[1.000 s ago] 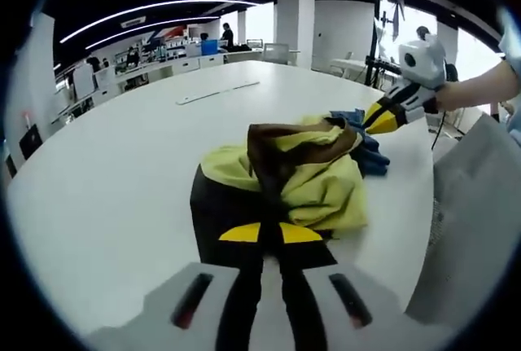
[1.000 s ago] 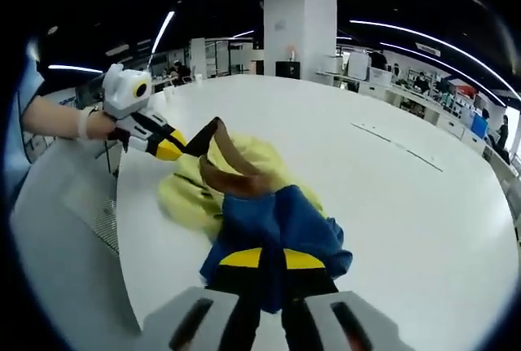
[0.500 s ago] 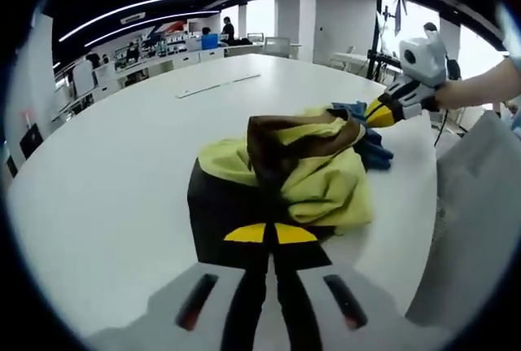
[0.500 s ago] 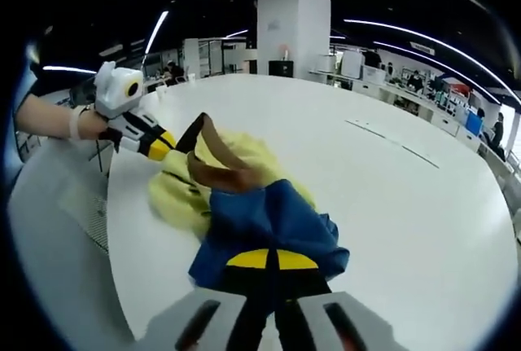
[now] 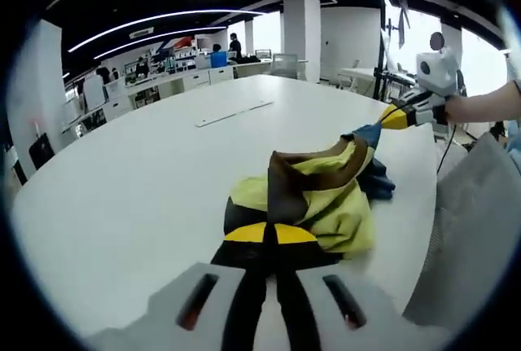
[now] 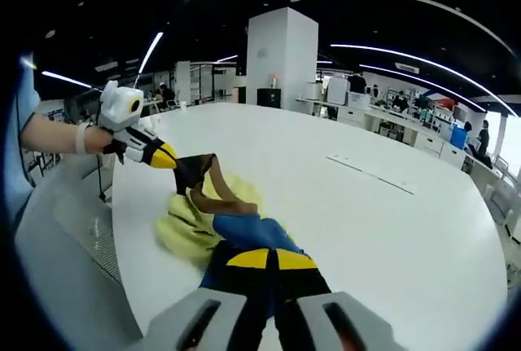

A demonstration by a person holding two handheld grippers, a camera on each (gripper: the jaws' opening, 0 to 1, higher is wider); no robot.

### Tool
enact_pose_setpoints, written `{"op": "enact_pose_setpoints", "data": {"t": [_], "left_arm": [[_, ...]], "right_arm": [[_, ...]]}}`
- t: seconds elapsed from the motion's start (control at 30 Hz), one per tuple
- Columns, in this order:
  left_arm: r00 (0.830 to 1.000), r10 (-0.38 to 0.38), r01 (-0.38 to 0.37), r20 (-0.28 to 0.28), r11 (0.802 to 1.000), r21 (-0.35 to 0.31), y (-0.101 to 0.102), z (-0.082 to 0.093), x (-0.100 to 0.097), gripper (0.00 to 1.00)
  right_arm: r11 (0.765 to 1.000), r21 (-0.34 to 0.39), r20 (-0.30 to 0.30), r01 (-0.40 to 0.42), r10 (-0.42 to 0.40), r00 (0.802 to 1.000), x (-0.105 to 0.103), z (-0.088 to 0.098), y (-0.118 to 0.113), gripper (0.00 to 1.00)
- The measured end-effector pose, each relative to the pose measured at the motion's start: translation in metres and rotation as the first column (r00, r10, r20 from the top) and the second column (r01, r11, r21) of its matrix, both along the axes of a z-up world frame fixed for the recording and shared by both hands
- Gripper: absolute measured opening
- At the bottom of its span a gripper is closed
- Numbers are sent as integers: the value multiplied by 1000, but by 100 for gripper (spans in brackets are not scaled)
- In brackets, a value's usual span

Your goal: Fold the garment on the visible template until the final outline fits inside the template.

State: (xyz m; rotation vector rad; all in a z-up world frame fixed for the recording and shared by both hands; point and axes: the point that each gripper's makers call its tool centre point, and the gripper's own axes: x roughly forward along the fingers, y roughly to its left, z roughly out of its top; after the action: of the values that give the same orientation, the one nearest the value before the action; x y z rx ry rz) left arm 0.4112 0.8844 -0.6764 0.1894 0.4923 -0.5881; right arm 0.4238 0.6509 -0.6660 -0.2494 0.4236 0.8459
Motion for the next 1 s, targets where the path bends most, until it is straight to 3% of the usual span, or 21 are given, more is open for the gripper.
{"op": "enact_pose_setpoints", "data": {"t": [0.17,0.53,0.6,0.9,1.0], "left_arm": [[998,9,-8,59,1000,-18,1,36,9,0],[982,-1,13,190,998,-63,-8,112,18,0],[974,7,17,228,994,-106,-10,131,19,0],[943,8,33,331,993,-115,-8,194,18,0],[925,16,39,381,990,-136,-6,217,17,0]], "right_arm": [[998,42,44,42,-43,998,7,26,-10,0],[982,167,193,89,-121,974,10,119,-31,0],[977,195,226,87,-131,965,9,139,-31,0],[963,264,328,60,-148,933,4,206,-28,0],[951,306,364,35,-151,919,2,230,-22,0]]}}
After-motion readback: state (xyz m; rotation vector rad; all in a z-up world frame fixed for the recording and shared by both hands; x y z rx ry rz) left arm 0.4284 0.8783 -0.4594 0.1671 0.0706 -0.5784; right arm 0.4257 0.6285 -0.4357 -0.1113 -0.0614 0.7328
